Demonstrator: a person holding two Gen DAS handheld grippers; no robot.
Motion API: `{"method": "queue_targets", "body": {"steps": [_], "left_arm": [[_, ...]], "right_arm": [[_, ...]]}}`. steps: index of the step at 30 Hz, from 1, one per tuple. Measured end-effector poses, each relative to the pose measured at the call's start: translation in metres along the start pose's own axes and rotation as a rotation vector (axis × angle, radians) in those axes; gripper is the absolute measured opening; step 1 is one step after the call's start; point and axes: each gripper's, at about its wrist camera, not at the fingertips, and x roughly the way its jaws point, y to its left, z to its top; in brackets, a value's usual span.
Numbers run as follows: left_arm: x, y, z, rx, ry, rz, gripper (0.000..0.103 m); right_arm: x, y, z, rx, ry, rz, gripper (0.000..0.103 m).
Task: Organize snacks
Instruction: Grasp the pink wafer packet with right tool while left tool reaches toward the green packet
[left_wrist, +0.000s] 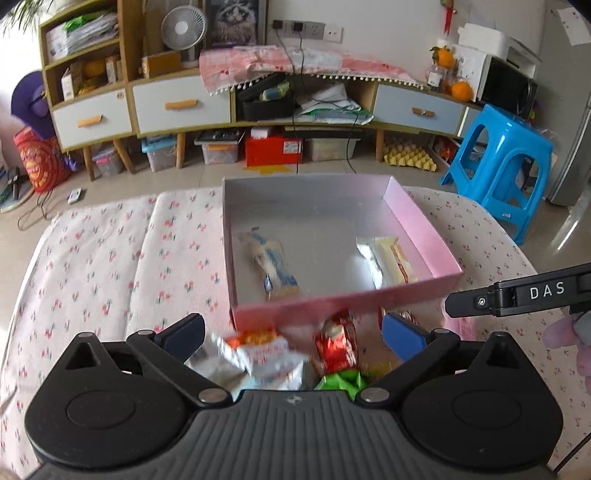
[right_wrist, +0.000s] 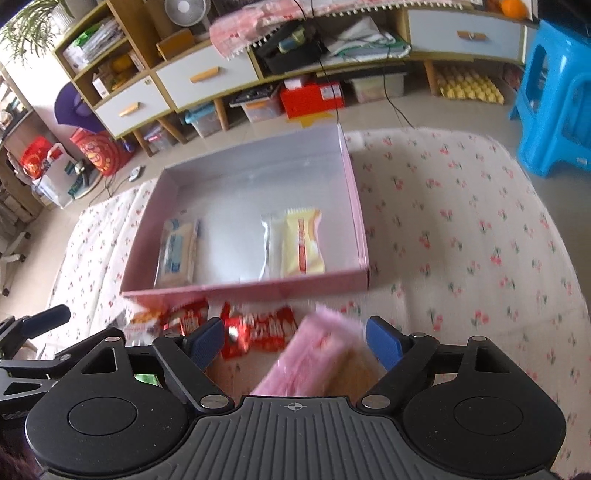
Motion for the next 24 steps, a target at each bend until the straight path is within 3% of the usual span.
{"method": "queue_targets", "body": {"steps": [8,12,19,24], "left_arm": [[-0.007,0.001,-0.024,-0.008,-0.007,-0.024,0.103],[-0.01,-0.002,-0.031,0.036,-0.004,-0.027,0.103],[-0.01,0.005,-0.051,0.008,0.011,-0.033,0.102],[-0.018,0.005,-0.066,0.058,-0.028,-0.044,0.1]], "right_arm": [[-0.001,-0.008,-0.027,0.037,0.011,-0.003,0.086],[-0.002,-0.011,-0.033,0.045,0.024,0.0,0.086],[-0.002,-0.013,-0.04,0.047,0.035,0.003,0.086],[0.003,-0.017,-0.043,0.072,0.045,-0.007,0.086]]}}
